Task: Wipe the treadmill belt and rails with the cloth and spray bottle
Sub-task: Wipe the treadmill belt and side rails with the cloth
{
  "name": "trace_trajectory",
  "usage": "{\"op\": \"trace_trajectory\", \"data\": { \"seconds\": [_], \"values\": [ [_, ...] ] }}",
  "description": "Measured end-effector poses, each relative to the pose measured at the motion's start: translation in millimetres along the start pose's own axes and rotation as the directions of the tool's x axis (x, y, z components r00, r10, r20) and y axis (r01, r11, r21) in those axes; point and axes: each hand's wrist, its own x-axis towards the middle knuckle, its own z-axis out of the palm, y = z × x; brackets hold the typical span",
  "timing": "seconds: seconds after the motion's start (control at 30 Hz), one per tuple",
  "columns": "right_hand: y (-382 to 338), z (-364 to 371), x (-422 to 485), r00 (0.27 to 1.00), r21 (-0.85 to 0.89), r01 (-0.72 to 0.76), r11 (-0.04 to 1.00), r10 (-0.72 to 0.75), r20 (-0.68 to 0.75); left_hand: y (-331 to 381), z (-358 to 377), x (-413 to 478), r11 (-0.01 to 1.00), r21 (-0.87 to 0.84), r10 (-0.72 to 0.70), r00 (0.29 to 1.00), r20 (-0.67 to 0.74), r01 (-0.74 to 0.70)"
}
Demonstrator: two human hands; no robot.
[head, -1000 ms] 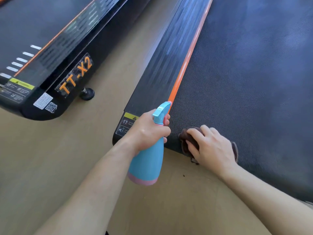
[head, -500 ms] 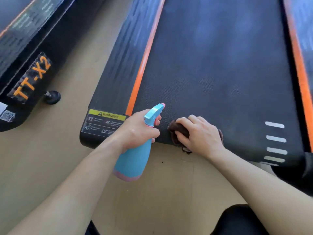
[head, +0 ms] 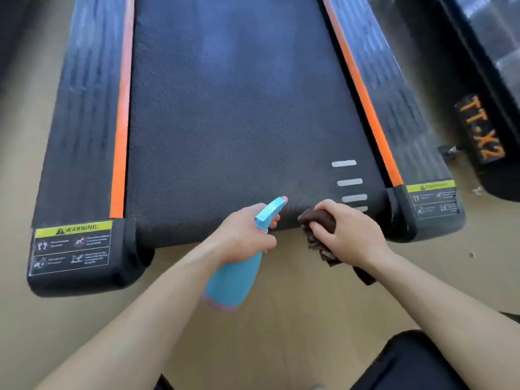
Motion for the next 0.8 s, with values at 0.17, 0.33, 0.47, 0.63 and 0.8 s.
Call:
{"op": "trace_trajectory", "data": {
  "seconds": [0.17, 0.33, 0.47, 0.63, 0.8],
  "values": [
    [16.0, -3.6, -11.3, 1.000, -0.037, 0.007, 0.999, -0.007, 0.012, 5.6, 15.0, 11.5, 1.000, -0.009, 0.002, 0.999, 0.047, -0.002],
    [-1.0, -0.1, -2.6, 0.987, -0.016, 0.032, 0.999, -0.034, -0.159, 14.6, 10.0, 6.9, 0.998, -0.023, -0.059, 0.998, 0.033, 0.060],
    [-5.2, 7.5, 41.5, 0.960, -0.062, 0.021, 0.998, -0.037, -0.278, -0.4, -2.4, -2.1, 0.998, -0.024, -0.050, 0.999, -0.012, 0.049],
    [-22.3, 15.9, 117.6, 0.940, -0.023, -0.104, 0.994, 0.090, -0.329, -17.6, -23.8, -18.1, 0.997, 0.037, -0.059, 0.994, -0.095, 0.063],
    [-35.1, 38.5, 59.9, 0.922, -0.158, 0.244, 0.957, -0.279, -0.270, -22.8, -38.7, -25.5, 0.991, -0.119, -0.085, 0.968, -0.236, 0.058]
  ]
}}
